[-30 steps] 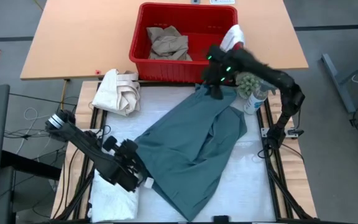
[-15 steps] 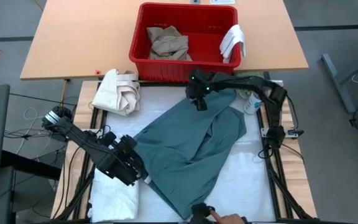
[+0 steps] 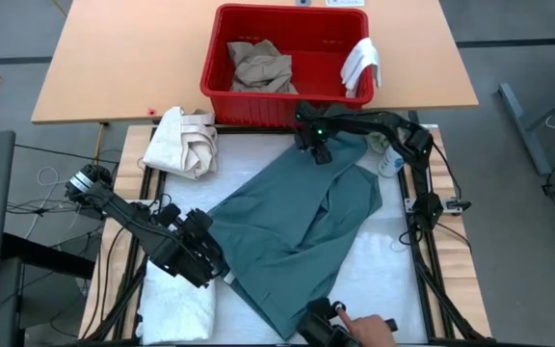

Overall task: Fold Laundry from Bin
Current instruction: Fold the blue pants

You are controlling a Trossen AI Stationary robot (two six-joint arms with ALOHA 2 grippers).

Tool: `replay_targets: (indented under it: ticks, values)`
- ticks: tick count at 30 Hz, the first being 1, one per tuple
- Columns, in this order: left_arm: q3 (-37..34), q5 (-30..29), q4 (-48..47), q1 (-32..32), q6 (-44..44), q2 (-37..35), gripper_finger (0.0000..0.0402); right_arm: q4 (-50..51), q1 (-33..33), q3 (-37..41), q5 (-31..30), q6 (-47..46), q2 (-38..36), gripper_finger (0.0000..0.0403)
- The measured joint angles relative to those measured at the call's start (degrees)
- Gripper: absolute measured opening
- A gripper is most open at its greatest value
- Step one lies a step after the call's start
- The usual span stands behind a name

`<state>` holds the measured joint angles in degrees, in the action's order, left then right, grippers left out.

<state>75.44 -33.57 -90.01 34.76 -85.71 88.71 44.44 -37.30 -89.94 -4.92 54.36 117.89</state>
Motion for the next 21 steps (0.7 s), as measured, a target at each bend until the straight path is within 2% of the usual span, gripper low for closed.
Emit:
replay_targets:
  ticks: [3, 6, 9, 14, 21]
  values:
    - [0.0, -1.2, 0.0, 0.0, 0.0, 0.0, 0.0, 4.1, 0.1, -4.4, -0.2, 0.6, -0.2, 0.024]
    - [0.0, -2.2, 0.0, 0.0, -0.4, 0.0, 0.0, 2.8, 0.1, -6.3, -0.2, 3.5, -0.3, 0.0239]
    - [0.0, -2.3, 0.0, 0.0, -0.9, 0.0, 0.0, 1.3, -0.3, -6.5, 0.5, 4.6, -0.2, 0.0235]
    - [0.0, 0.9, 0.0, 0.1, -0.5, 0.0, 0.0, 2.0, -0.7, -5.6, 0.6, 7.5, 0.5, 0.0221]
    - [0.0, 0.7, 0.0, 0.5, -0.7, 0.0, 0.0, 2.0, -2.2, -4.7, 0.6, 10.0, 0.5, 0.0217]
